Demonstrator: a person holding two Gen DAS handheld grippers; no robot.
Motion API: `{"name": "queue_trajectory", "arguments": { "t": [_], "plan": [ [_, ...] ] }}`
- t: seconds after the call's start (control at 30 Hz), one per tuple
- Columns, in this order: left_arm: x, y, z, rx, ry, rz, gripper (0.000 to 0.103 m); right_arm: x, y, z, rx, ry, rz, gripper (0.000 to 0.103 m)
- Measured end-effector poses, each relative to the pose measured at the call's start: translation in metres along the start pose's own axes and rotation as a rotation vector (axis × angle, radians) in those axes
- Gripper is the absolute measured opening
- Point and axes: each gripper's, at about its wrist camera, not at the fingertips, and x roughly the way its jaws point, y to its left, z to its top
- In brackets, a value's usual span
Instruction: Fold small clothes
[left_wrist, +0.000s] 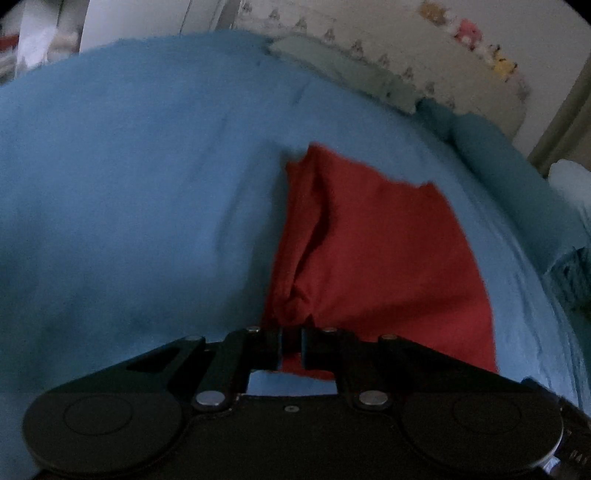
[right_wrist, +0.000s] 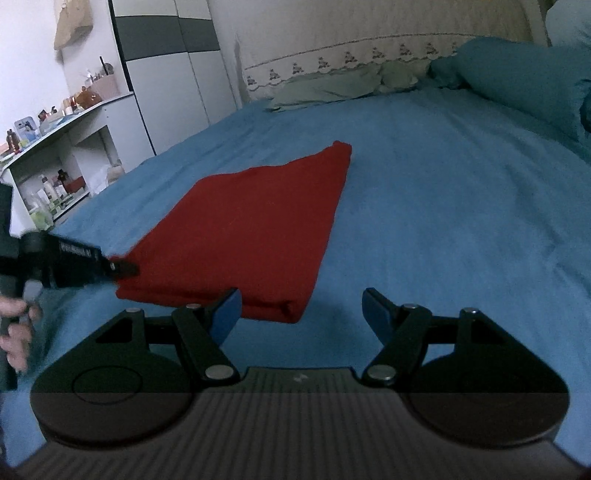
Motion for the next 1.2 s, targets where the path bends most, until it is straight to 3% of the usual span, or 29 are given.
{"name": "queue_trajectory", "arguments": {
  "t": [0.23, 0.37, 0.6, 0.63, 0.67, 0.7, 0.77, 0.83, 0.93, 1.03, 1.1, 1.2],
  "plan": [
    [-0.005, -0.015, -0.001, 0.059, -0.016, 0.028, 0.017, 0.02, 0.013, 0.015, -0.042, 0.001, -0.086, 0.088],
    [-0.003, -0.011, -0.003, 0.082, -0.009, 0.023, 0.021, 0.051, 0.011, 0.009, -0.097, 0.112, -0.178, 0.087],
    [-0.018, -0.022, 0.006, 0.127, -0.027, 0.045, 0.024, 0.036, 0.005, 0.02, -0.064, 0.07, -0.112, 0.088],
    [-0.024, -0.026, 0.01, 0.143, -0.045, 0.045, 0.029, 0.03, 0.004, 0.027, -0.06, 0.05, -0.099, 0.089],
    [-0.031, -0.031, 0.018, 0.165, -0.065, 0.046, 0.051, 0.024, 0.005, 0.036, -0.068, 0.03, -0.088, 0.091],
    [-0.036, -0.035, 0.027, 0.186, -0.078, 0.043, 0.079, 0.019, 0.006, 0.044, -0.083, 0.017, -0.082, 0.096],
    [-0.039, -0.042, 0.046, 0.223, -0.091, 0.025, 0.103, 0.015, 0.008, 0.061, -0.107, 0.011, -0.059, 0.103],
    [-0.032, -0.044, 0.067, 0.222, -0.07, -0.018, 0.103, 0.017, 0.008, 0.078, -0.105, 0.036, -0.017, 0.103],
    [-0.008, -0.039, 0.09, 0.203, 0.026, -0.084, 0.103, 0.035, 0.005, 0.101, -0.072, 0.112, 0.03, 0.103],
    [0.026, -0.035, 0.107, 0.223, 0.121, -0.09, 0.103, 0.058, -0.006, 0.115, 0.009, 0.18, 0.043, 0.103],
    [0.048, -0.031, 0.114, 0.225, 0.163, -0.08, 0.098, 0.079, -0.017, 0.12, 0.073, 0.209, 0.058, 0.103],
    [0.076, -0.019, 0.12, 0.129, 0.215, -0.113, 0.089, 0.102, -0.031, 0.122, 0.139, 0.25, 0.05, 0.103]
  ]
}}
